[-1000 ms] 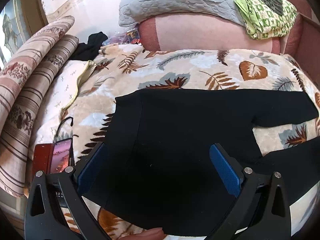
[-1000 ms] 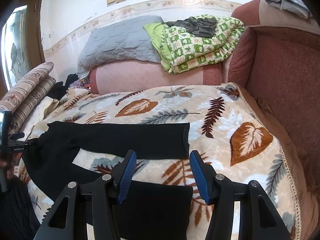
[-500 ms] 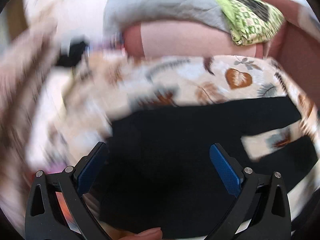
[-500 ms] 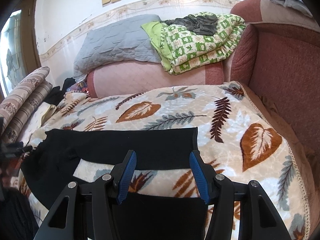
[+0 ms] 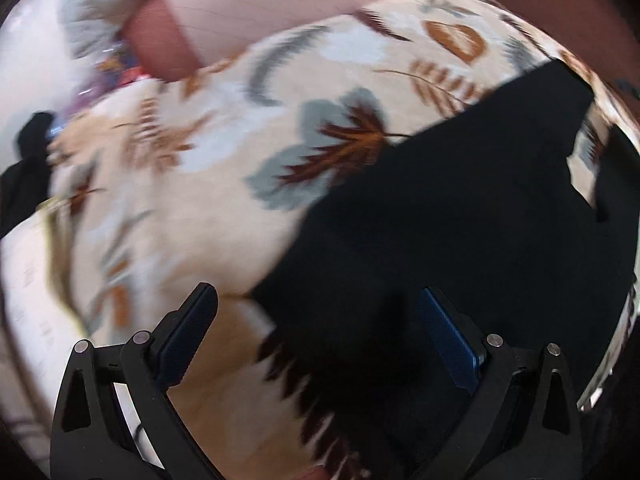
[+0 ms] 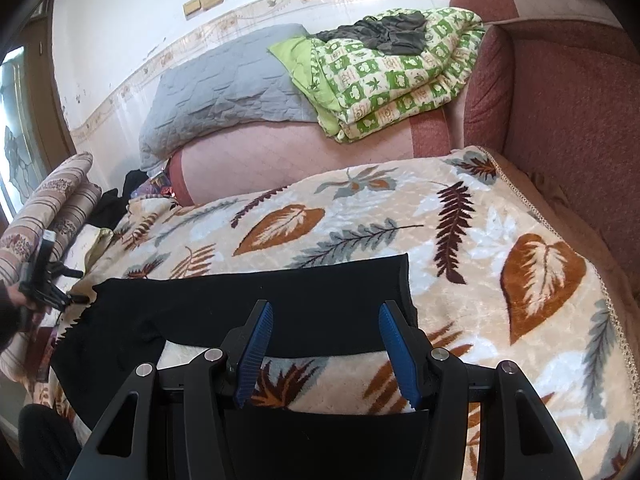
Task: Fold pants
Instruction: 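Move both open grippers to one end of the black pants strip, then close the left gripper on the pants end while the right gripper closes beside it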
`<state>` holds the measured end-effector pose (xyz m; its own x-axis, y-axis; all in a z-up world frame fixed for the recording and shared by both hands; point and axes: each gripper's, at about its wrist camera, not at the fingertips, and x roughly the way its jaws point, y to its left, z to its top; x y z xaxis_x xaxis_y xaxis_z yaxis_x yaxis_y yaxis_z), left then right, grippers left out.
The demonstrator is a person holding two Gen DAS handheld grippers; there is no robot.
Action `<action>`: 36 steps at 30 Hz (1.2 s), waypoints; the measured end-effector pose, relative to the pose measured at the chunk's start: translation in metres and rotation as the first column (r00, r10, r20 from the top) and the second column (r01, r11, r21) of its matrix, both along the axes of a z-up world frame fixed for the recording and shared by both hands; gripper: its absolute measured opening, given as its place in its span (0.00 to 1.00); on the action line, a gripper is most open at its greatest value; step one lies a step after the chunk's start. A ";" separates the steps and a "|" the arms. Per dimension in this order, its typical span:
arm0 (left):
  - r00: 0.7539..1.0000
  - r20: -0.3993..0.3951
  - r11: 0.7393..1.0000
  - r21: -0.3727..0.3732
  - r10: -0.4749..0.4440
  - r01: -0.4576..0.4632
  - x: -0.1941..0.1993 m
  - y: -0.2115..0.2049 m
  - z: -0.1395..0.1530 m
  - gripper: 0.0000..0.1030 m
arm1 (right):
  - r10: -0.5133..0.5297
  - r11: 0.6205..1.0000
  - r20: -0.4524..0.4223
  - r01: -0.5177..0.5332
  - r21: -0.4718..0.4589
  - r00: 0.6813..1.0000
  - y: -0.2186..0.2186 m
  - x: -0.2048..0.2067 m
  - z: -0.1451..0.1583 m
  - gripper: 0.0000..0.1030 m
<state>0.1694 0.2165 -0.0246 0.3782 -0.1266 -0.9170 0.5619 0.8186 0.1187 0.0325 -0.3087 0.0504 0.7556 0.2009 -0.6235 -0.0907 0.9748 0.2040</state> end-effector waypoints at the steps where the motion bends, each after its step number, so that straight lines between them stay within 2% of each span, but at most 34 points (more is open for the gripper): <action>1: 1.000 -0.017 1.000 -0.009 -0.005 0.005 0.005 -0.001 -0.005 0.98 | 0.004 1.000 -0.006 -0.004 0.001 1.000 0.001 0.001 -0.001 0.52; 3: 0.999 -0.040 1.000 -0.018 0.006 -0.007 0.016 0.001 -0.013 0.98 | 0.012 1.000 -0.012 -0.012 0.001 1.000 0.003 0.003 -0.002 0.52; 5: 0.994 -0.099 0.996 -0.074 0.038 -0.046 0.028 0.009 -0.018 0.98 | 0.020 1.000 -0.014 -0.020 -0.006 1.000 0.006 0.003 -0.003 0.52; 8: 0.985 -0.158 0.990 -0.109 0.074 -0.092 0.037 0.013 -0.028 0.98 | 0.025 0.999 -0.018 -0.026 -0.024 1.000 0.011 0.004 -0.004 0.52; 10: 0.985 -0.151 0.987 -0.125 0.078 -0.098 0.037 0.014 -0.030 0.97 | 0.029 0.999 -0.019 -0.029 -0.031 0.999 0.013 0.005 -0.005 0.52; 11: 0.986 -0.143 0.983 -0.151 0.084 -0.106 0.037 0.015 -0.026 0.86 | 0.026 0.999 -0.020 -0.027 -0.033 0.999 0.013 0.006 -0.005 0.52; 12: 0.987 -0.134 0.979 -0.171 0.086 -0.109 0.036 0.016 -0.023 0.64 | 0.024 0.999 -0.021 -0.025 -0.034 0.999 0.013 0.006 -0.005 0.52; 13: 0.988 -0.129 0.975 -0.193 0.090 -0.114 0.035 0.019 -0.019 0.50 | 0.019 0.999 -0.019 -0.020 -0.034 1.000 0.012 0.006 -0.005 0.52; 14: 0.985 -0.142 0.967 -0.224 0.095 -0.125 0.036 0.022 -0.016 0.24 | 0.012 0.999 -0.013 -0.012 -0.033 1.000 0.011 0.006 -0.004 0.52; 15: 0.985 -0.140 0.965 -0.227 0.099 -0.129 0.036 0.022 -0.014 0.12 | 0.004 1.000 -0.008 -0.004 -0.031 1.000 0.009 0.005 -0.003 0.52; 21: 0.992 -0.083 0.977 -0.178 0.100 -0.114 0.029 0.013 -0.008 0.07 | -0.083 0.997 0.023 0.083 -0.006 0.996 -0.033 0.011 0.014 0.52; 22: 0.993 -0.057 0.983 -0.146 0.101 -0.108 0.026 0.007 -0.005 0.07 | -0.066 0.998 0.010 0.066 -0.012 0.998 -0.039 0.016 0.018 0.52; 24: 0.996 -0.016 0.992 -0.089 0.093 -0.094 0.020 0.000 -0.003 0.07 | 0.026 0.999 -0.104 -0.030 -0.043 0.994 -0.055 0.045 0.020 0.52; 26: 0.995 0.018 0.994 -0.045 0.101 -0.100 0.016 -0.006 0.002 0.07 | 0.057 0.993 -0.197 -0.075 -0.090 0.979 -0.068 0.070 0.018 0.52; 28: 0.993 0.043 0.994 -0.022 0.108 -0.107 0.014 -0.010 0.004 0.07 | 0.099 0.988 -0.265 -0.126 -0.085 0.959 -0.083 0.096 0.012 0.52; 32: 0.982 0.080 0.986 -0.005 0.169 -0.169 0.016 -0.014 0.012 0.07 | 0.216 0.971 -0.308 -0.238 -0.037 0.927 -0.089 0.126 -0.012 0.52; 35: 0.969 0.089 0.973 -0.003 0.232 -0.232 0.018 -0.015 0.016 0.07 | 0.319 0.940 -0.284 -0.339 -0.024 0.904 -0.074 0.139 -0.028 0.52; 36: 0.965 0.096 0.970 -0.006 0.242 -0.243 0.018 -0.016 0.018 0.07 | 0.323 0.937 -0.287 -0.347 -0.039 0.902 -0.070 0.144 -0.033 0.52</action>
